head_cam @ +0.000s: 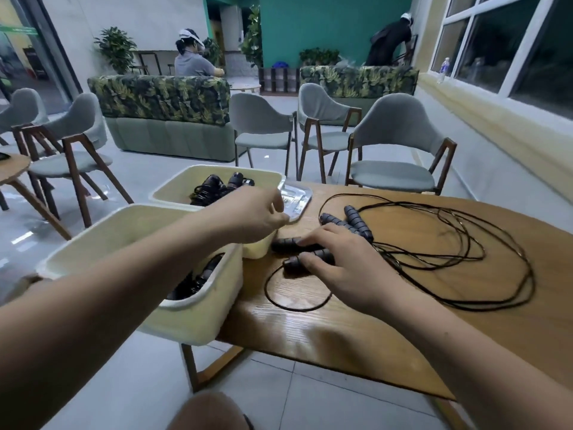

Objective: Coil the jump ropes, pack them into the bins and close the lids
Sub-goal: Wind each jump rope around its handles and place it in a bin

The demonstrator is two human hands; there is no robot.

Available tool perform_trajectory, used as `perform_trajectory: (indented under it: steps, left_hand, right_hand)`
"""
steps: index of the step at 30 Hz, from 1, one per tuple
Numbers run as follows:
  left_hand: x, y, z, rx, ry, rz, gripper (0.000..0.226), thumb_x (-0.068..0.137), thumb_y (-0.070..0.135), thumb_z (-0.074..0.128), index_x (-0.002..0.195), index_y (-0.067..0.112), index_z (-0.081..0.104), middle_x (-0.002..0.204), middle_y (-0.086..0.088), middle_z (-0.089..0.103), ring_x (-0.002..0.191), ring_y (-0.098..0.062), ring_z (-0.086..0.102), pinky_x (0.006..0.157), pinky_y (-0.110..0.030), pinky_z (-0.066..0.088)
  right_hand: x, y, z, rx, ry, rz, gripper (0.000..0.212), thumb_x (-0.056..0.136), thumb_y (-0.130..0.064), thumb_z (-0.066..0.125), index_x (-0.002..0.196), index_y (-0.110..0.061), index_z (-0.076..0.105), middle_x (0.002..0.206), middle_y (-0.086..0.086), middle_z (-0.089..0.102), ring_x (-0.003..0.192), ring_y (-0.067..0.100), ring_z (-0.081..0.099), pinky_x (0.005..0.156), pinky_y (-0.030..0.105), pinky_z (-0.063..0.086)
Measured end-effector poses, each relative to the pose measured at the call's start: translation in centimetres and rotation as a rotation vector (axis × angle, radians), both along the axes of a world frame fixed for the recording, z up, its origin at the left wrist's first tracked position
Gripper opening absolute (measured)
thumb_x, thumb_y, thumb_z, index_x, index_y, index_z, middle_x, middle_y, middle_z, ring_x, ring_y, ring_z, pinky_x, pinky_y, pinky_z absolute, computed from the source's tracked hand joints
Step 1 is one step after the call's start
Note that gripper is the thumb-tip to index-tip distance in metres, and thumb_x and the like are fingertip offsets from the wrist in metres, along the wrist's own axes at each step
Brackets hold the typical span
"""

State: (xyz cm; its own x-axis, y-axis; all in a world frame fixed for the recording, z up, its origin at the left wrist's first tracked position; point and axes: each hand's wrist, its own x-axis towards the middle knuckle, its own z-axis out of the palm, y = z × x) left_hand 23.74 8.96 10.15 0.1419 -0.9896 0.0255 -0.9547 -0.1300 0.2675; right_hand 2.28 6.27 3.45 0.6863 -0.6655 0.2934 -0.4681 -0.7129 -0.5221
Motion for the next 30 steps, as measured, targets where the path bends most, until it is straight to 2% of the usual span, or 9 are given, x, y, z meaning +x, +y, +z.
perform_trajectory:
  steps: [4, 8, 10, 12, 15, 19, 22, 25, 30]
  left_hand:
    - [-4.0, -2.9, -1.1, 0.024, -0.042, -0.092, 0.033, 0.103, 0.037, 0.067, 0.134, 0.026, 0.064, 0.125, 0.003, 0.070, 0.109, -0.018, 0.062, 0.092, -0.034, 0.054]
    - [-7.1, -7.0, -2.4, 0.040, -0.151, -0.171, 0.032, 0.099, 0.027, 0.068, 0.131, 0.029, 0.061, 0.125, 0.001, 0.069, 0.110, -0.021, 0.061, 0.094, -0.037, 0.055]
    - [-8.5, -9.1, -3.1, 0.045, -0.199, -0.223, 0.037, 0.098, 0.021, 0.066, 0.133, 0.028, 0.059, 0.127, -0.001, 0.068, 0.111, -0.023, 0.060, 0.089, -0.037, 0.052]
    - [-9.6, -11.1, -3.9, 0.048, -0.244, -0.299, 0.043, 0.097, 0.012, 0.063, 0.137, 0.027, 0.058, 0.131, 0.000, 0.066, 0.108, -0.020, 0.057, 0.086, -0.034, 0.047]
    - [-10.5, -13.6, -5.1, 0.045, -0.333, -0.405, 0.052, 0.094, 0.002, 0.061, 0.139, 0.028, 0.058, 0.135, 0.001, 0.060, 0.110, -0.019, 0.054, 0.085, -0.037, 0.048]
    - [-10.7, -16.6, -7.2, 0.041, -0.571, -0.542, 0.061, 0.090, 0.005, 0.066, 0.143, 0.032, 0.054, 0.143, 0.002, 0.055, 0.127, -0.027, 0.057, 0.092, -0.050, 0.057]
    - [-10.8, -18.6, -8.5, 0.021, -0.730, -0.598, 0.065, 0.091, 0.015, 0.072, 0.147, 0.037, 0.049, 0.148, 0.007, 0.052, 0.132, -0.023, 0.053, 0.089, -0.048, 0.058]
    - [-11.2, -20.0, -9.1, 0.022, -0.779, -0.600, 0.064, 0.093, 0.016, 0.071, 0.149, 0.035, 0.047, 0.148, 0.008, 0.052, 0.134, -0.022, 0.052, 0.085, -0.040, 0.055]
    - [-11.1, -21.7, -10.7, 0.052, -0.881, -0.608, 0.055, 0.094, 0.018, 0.067, 0.143, 0.035, 0.048, 0.145, 0.006, 0.054, 0.136, -0.021, 0.050, 0.092, -0.046, 0.055]
  right_hand:
    - [-4.4, -1.0, -1.4, 0.036, -0.009, -0.078, 0.025, 0.105, -0.039, 0.065, 0.125, -0.028, 0.073, 0.118, -0.011, 0.066, 0.109, 0.005, 0.057, 0.089, 0.022, 0.043]
    - [-8.4, -2.0, -3.7, 0.127, -0.107, -0.168, 0.024, 0.104, -0.042, 0.065, 0.124, -0.032, 0.074, 0.120, -0.015, 0.070, 0.115, 0.003, 0.062, 0.100, 0.035, 0.052]
    - [-10.2, -2.4, -4.7, 0.177, -0.150, -0.196, 0.024, 0.104, -0.046, 0.065, 0.122, -0.034, 0.075, 0.118, -0.019, 0.071, 0.114, -0.001, 0.063, 0.098, 0.030, 0.054]
    - [-11.6, -2.6, -5.5, 0.206, -0.170, -0.218, 0.023, 0.104, -0.046, 0.064, 0.120, -0.034, 0.075, 0.116, -0.019, 0.071, 0.111, -0.004, 0.063, 0.091, 0.017, 0.052]
    - [-13.3, -3.2, -6.5, 0.218, -0.181, -0.243, 0.020, 0.103, -0.037, 0.068, 0.120, -0.029, 0.077, 0.112, -0.017, 0.074, 0.108, -0.007, 0.063, 0.088, 0.015, 0.050]
    - [-14.8, -3.5, -7.3, 0.245, -0.238, -0.268, 0.020, 0.101, -0.026, 0.073, 0.119, -0.021, 0.080, 0.106, -0.016, 0.075, 0.106, -0.013, 0.060, 0.082, 0.005, 0.045]
    - [-15.4, -3.6, -8.0, 0.241, -0.270, -0.287, 0.019, 0.101, -0.025, 0.074, 0.118, -0.024, 0.080, 0.106, -0.015, 0.075, 0.104, -0.007, 0.062, 0.082, 0.008, 0.047]
    - [-15.7, -3.7, -8.4, 0.261, -0.287, -0.286, 0.017, 0.101, -0.026, 0.073, 0.117, -0.026, 0.080, 0.107, -0.015, 0.075, 0.102, -0.006, 0.064, 0.080, 0.009, 0.048]
    - [-16.4, -3.7, -8.7, 0.275, -0.286, -0.292, 0.019, 0.102, -0.027, 0.072, 0.119, -0.027, 0.079, 0.109, -0.019, 0.075, 0.103, -0.009, 0.063, 0.081, 0.007, 0.045]
